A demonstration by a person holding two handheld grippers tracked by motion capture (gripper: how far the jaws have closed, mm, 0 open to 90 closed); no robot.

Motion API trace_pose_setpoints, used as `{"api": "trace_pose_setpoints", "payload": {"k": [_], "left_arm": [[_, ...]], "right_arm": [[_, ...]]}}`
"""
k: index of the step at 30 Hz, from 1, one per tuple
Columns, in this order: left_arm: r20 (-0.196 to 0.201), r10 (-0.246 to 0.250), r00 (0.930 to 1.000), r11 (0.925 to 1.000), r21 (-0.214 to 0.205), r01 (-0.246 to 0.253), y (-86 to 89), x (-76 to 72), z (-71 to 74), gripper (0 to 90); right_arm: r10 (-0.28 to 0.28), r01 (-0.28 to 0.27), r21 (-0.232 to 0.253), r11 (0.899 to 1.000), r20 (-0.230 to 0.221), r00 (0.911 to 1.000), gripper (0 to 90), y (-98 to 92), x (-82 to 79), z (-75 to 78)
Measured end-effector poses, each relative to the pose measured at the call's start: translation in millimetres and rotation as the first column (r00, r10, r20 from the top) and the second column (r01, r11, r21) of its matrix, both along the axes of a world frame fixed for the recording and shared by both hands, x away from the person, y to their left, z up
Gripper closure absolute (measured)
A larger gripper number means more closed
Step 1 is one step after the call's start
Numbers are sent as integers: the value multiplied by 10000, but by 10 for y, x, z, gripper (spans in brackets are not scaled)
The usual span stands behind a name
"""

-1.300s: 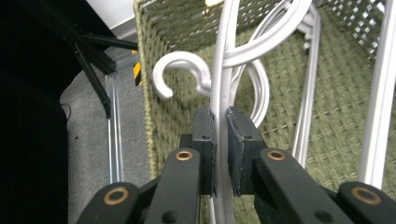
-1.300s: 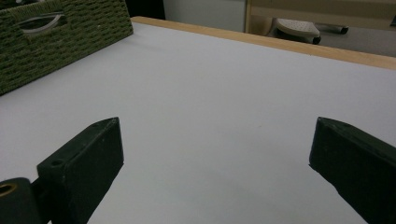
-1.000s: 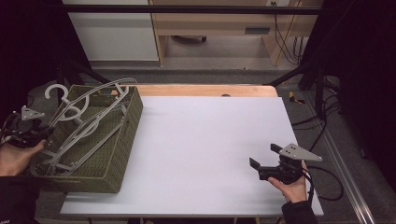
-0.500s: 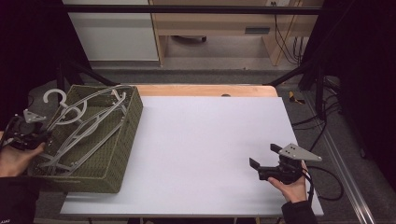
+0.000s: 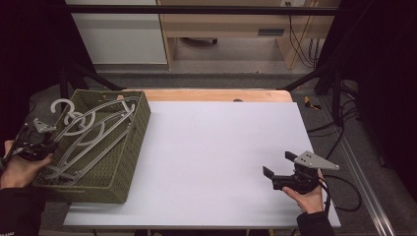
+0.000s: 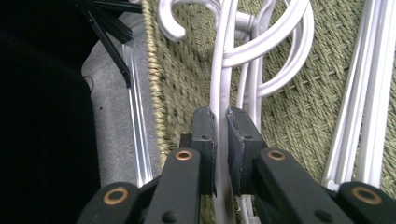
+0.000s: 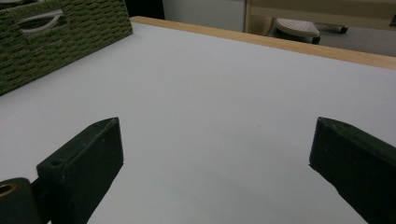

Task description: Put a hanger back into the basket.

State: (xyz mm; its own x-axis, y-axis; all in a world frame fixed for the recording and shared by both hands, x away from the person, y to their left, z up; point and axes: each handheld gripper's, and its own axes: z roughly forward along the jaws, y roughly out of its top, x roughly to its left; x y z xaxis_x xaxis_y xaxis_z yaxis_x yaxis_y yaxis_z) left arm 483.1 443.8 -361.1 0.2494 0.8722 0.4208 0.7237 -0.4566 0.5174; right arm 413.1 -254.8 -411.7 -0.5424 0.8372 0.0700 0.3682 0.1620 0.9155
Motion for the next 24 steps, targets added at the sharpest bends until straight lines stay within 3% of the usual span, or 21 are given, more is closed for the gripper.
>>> {"api": "trace_pose_setpoints", "payload": {"k": [6, 17, 24], "left_arm": [[-230, -55, 9997, 9995, 301, 62, -77, 32, -60, 822], [-608, 89, 9981, 9976, -686, -130, 1, 54, -132, 807], [-819, -8, 9966, 9954, -958, -71, 4, 75, -150, 703]], "right_arm": [[-3, 3, 4, 10000, 1, 10000, 31, -3, -2, 2], [-8, 8, 0, 10000, 15, 10000, 31, -1, -7, 8], [7, -7, -5, 10000, 51, 10000, 31, -2, -5, 8]]}}
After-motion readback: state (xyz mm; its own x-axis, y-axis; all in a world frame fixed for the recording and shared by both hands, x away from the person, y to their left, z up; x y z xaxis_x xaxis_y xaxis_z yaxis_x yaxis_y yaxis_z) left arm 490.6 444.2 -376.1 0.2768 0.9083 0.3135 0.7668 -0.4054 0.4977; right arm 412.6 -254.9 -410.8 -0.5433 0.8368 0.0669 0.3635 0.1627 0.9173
